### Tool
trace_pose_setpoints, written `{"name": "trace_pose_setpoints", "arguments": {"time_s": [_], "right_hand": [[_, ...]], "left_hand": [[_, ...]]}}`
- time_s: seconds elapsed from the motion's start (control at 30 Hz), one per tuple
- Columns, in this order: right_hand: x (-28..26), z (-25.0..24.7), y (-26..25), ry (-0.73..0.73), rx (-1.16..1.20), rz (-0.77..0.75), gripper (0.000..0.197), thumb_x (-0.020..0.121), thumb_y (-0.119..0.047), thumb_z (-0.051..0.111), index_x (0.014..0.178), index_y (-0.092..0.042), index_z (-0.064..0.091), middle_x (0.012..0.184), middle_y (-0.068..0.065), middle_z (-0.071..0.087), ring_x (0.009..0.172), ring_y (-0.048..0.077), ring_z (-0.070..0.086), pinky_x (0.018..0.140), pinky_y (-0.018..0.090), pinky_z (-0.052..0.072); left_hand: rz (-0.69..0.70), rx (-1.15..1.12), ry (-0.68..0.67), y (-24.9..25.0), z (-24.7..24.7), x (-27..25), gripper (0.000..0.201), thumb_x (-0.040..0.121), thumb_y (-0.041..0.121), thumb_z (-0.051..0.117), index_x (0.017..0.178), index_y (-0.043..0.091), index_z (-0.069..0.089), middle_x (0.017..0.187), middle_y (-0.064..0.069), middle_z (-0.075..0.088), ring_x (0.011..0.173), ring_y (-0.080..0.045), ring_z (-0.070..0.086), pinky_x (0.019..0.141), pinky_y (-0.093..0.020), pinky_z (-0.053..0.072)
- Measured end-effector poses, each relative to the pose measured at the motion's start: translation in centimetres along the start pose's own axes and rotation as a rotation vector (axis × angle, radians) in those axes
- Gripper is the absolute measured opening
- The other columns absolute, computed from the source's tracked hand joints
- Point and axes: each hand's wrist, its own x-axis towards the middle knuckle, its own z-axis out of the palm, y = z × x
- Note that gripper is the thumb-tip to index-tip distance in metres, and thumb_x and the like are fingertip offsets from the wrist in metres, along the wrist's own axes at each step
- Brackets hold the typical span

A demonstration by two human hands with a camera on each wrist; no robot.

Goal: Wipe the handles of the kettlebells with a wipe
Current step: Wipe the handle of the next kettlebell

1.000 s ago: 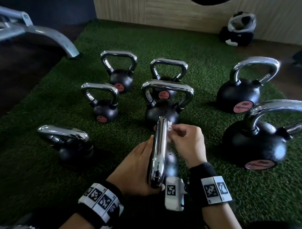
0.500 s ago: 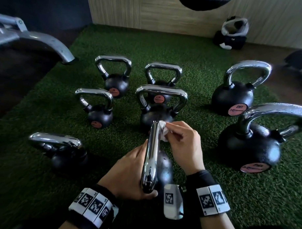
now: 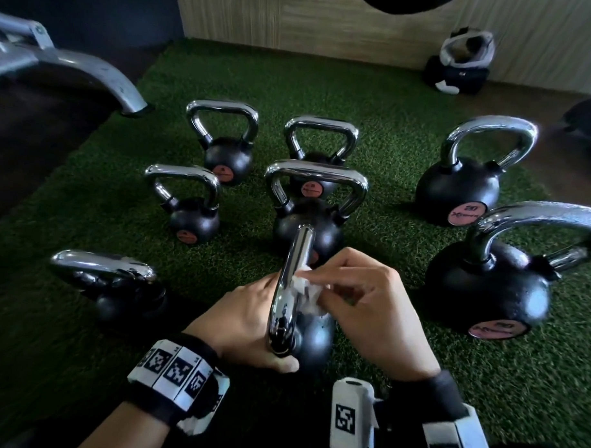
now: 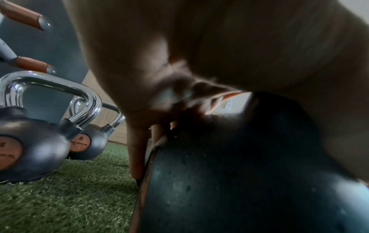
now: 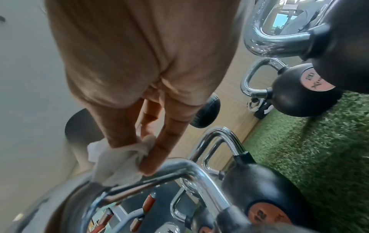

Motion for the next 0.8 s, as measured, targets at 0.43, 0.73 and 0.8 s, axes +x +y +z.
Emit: {"name": "trace_pose_setpoints", "arguments": {"time_s": [0.43, 0.73, 0.8], "right_hand": [[-1.7, 1.1, 0.2, -0.030, 0.132, 0.151, 0.024, 0.073, 0.001, 0.088, 0.077, -0.021, 0.082, 0.076, -0.007, 0.079, 0.068, 0.004, 0.072, 0.066, 0.017, 0.054], [-2.5, 2.2, 2.4, -0.072, 0.014, 0.165, 0.022, 0.073, -0.006, 0.088, 0.086, -0.023, 0.083, 0.083, -0.010, 0.080, 0.077, 0.007, 0.076, 0.072, 0.023, 0.058], [-2.0, 1.6, 2.3, -0.091, 0.037, 0.177, 0.031, 0.076, -0.001, 0.084, 0.094, -0.026, 0.082, 0.091, -0.011, 0.081, 0.085, 0.008, 0.077, 0.079, 0.027, 0.061]], "left_hand": [[-0.085, 0.075, -0.059, -0.5, -0.9, 1.4, 0.064, 0.066, 0.057, 0.091, 0.115, 0.033, 0.058, 0.098, 0.026, 0.045, 0.099, 0.002, 0.047, 0.075, -0.007, 0.035], [-0.109, -0.098, -0.019, -0.3, -1.2, 0.9, 0.054, 0.064, 0.041, 0.097, 0.091, 0.042, 0.051, 0.095, 0.024, 0.056, 0.105, -0.006, 0.064, 0.079, -0.007, 0.044], [-0.073, -0.096, -0.019, 0.0, -1.1, 0.2, 0.069, 0.062, 0.042, 0.098, 0.118, 0.038, 0.057, 0.109, 0.025, 0.053, 0.113, -0.004, 0.060, 0.093, -0.012, 0.047]]}}
